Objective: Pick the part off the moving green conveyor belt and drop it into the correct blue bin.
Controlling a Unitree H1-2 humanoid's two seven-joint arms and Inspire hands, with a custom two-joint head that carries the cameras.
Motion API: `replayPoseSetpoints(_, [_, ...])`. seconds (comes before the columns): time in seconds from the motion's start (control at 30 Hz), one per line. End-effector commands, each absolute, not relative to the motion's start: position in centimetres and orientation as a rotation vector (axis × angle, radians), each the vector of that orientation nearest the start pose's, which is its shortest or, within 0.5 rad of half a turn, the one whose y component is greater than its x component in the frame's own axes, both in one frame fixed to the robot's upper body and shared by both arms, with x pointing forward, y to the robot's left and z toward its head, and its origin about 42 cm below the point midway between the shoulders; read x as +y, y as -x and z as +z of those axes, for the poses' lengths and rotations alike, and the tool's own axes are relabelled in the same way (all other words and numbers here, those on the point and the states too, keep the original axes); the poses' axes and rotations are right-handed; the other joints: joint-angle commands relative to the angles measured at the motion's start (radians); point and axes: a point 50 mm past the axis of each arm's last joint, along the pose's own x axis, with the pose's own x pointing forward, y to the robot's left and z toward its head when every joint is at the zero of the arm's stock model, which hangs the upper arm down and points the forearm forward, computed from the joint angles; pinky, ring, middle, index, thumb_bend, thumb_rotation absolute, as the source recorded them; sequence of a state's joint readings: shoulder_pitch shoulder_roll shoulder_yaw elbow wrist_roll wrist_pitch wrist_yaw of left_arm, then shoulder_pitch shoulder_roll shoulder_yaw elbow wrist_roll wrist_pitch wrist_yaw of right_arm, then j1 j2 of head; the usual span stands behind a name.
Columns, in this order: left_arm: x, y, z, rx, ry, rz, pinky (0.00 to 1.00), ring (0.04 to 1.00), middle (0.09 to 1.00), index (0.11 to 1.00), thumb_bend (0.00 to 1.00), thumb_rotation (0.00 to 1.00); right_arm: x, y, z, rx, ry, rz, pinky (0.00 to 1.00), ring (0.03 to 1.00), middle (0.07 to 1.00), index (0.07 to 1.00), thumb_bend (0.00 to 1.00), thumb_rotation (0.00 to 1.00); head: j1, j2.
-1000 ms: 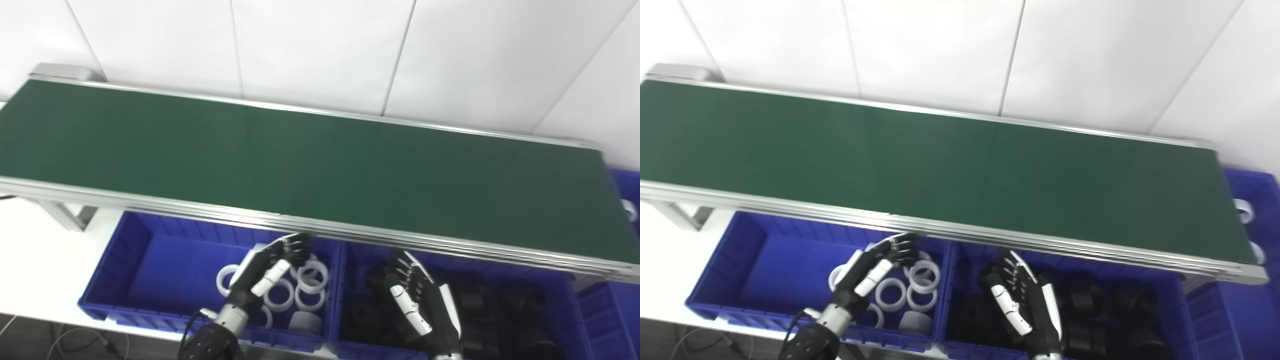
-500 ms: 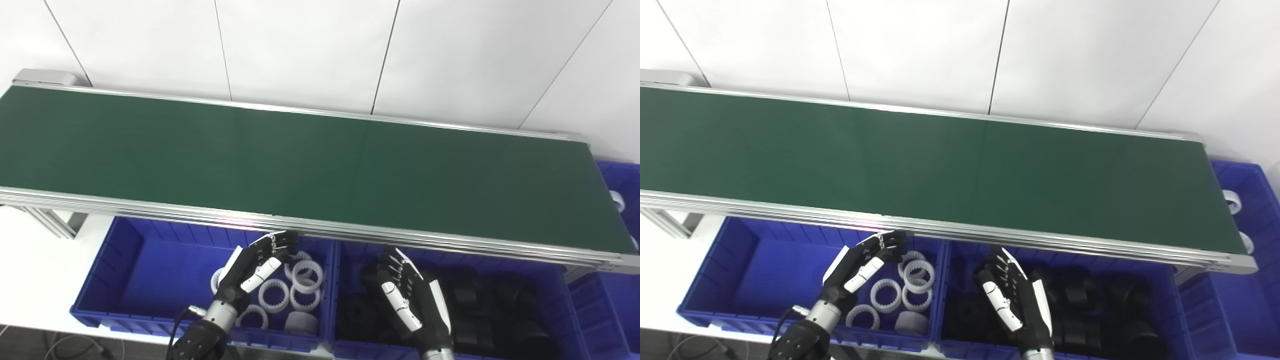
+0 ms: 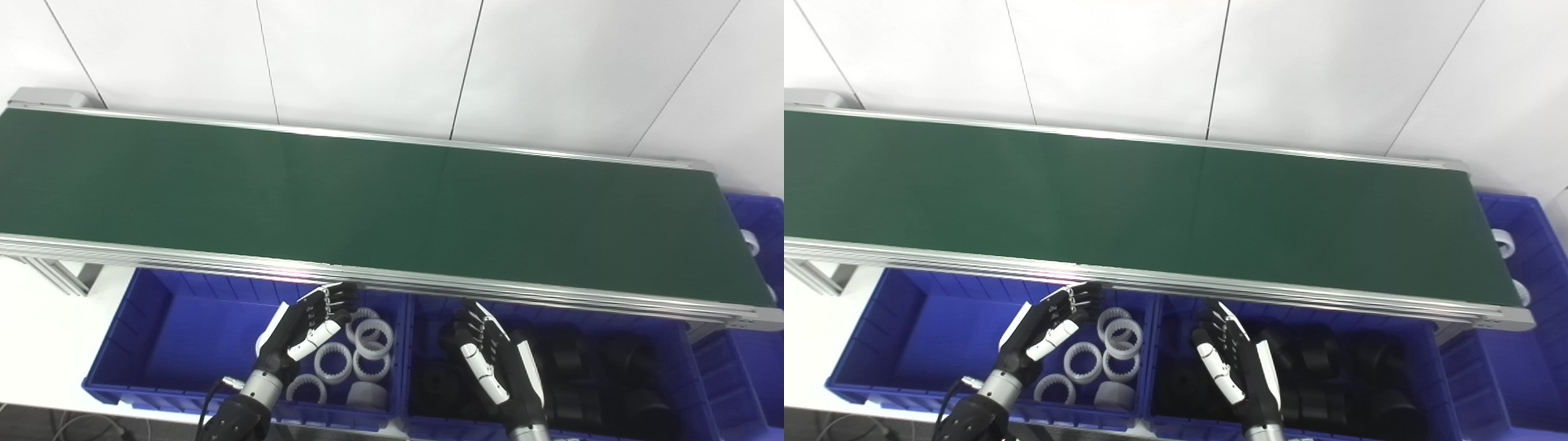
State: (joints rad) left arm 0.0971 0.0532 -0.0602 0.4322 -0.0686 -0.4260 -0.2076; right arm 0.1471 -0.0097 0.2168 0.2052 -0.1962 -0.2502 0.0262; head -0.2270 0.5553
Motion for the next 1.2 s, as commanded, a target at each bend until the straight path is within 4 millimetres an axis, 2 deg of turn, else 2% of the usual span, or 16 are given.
replayPoseSetpoints(0.0, [21.6, -22.0, -0.3, 0.025, 0.014, -0.221, 0.68, 0.717, 0.751, 0.754, 0.78, 0.62, -15.1, -21.8, 3.0, 0.015, 0.164, 0.260, 0.76, 0.807, 0.842, 0.886, 0.49, 0.76, 0.001, 0.000])
replayPoseSetpoints(0.4, [21.4, -21.7, 0.1, 0.008, 0.033, -0.234, 0.68, 0.719, 0.755, 0.773, 0.86, 0.65, -15.0, -21.7, 3.0, 0.014, 0.160, 0.264, 0.76, 0.808, 0.843, 0.888, 0.49, 0.76, -0.003, -0.001])
replayPoseSetpoints(0.7, [21.6, -21.6, 0.1, 0.008, 0.036, -0.225, 0.68, 0.724, 0.762, 0.782, 0.84, 0.66, -14.9, -21.7, 3.0, 0.011, 0.156, 0.263, 0.75, 0.804, 0.842, 0.883, 0.47, 0.74, -0.006, -0.001])
replayPoseSetpoints(0.9, [21.9, -21.7, 0.0, 0.008, 0.042, -0.214, 0.68, 0.714, 0.756, 0.784, 0.82, 0.65, -14.6, -21.8, 2.9, 0.009, 0.147, 0.263, 0.75, 0.804, 0.841, 0.880, 0.47, 0.73, -0.038, -0.004])
replayPoseSetpoints(0.93, [22.0, -21.7, 0.0, 0.010, 0.039, -0.212, 0.68, 0.715, 0.758, 0.787, 0.82, 0.65, -14.5, -21.9, 2.8, 0.005, 0.149, 0.266, 0.75, 0.804, 0.842, 0.880, 0.46, 0.72, -0.065, -0.004])
replayPoseSetpoints(1.17, [22.5, -21.7, -0.3, 0.019, 0.042, -0.212, 0.70, 0.725, 0.761, 0.795, 0.82, 0.66, -14.1, -22.2, 2.5, 0.008, 0.169, 0.265, 0.75, 0.799, 0.842, 0.879, 0.47, 0.75, -0.071, -0.003])
